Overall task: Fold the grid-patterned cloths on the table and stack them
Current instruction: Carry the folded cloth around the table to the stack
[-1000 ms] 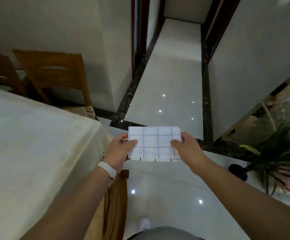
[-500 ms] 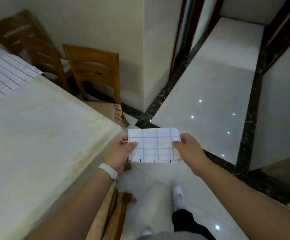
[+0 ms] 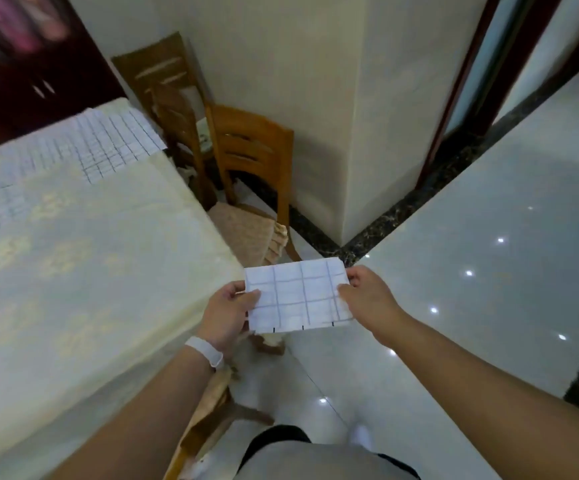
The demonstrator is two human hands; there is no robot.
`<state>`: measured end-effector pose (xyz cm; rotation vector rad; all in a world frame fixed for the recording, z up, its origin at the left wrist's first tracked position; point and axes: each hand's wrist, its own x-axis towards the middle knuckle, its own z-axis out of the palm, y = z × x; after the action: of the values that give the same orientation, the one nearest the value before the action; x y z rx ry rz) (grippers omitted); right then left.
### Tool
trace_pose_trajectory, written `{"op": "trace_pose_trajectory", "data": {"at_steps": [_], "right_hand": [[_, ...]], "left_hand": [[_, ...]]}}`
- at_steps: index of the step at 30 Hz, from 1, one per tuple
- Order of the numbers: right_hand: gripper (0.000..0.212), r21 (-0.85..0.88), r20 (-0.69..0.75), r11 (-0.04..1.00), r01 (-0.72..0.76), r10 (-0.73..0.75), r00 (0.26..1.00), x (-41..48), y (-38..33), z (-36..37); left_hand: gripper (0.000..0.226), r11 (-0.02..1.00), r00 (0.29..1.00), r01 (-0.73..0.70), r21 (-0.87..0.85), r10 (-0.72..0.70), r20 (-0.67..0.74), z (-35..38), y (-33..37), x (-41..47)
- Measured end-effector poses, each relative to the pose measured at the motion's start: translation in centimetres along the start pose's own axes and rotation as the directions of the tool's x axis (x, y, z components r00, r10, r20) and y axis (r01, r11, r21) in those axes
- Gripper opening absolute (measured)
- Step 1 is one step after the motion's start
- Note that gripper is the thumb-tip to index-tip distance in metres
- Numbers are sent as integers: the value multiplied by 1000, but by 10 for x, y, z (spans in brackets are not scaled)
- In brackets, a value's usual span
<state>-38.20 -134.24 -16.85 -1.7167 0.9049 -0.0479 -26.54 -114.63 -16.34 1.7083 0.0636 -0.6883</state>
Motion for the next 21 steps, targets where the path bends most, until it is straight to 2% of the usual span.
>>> {"op": "trace_pose_trajectory", "data": {"at_steps": [10, 18, 21], "right_hand": [[24, -91, 224, 995, 47, -26, 974, 59, -38, 44], [26, -225, 271, 970, 95, -32, 962, 117, -78, 101], [21, -290, 295, 948, 133, -43, 954, 148, -96, 125]], "left_hand": [[14, 992, 979, 8, -126, -34, -203, -34, -2, 22], [10, 970, 970, 38, -240, -94, -226, -76, -10, 91], [13, 962, 967, 45, -268, -109, -228, -94, -10, 128]]}}
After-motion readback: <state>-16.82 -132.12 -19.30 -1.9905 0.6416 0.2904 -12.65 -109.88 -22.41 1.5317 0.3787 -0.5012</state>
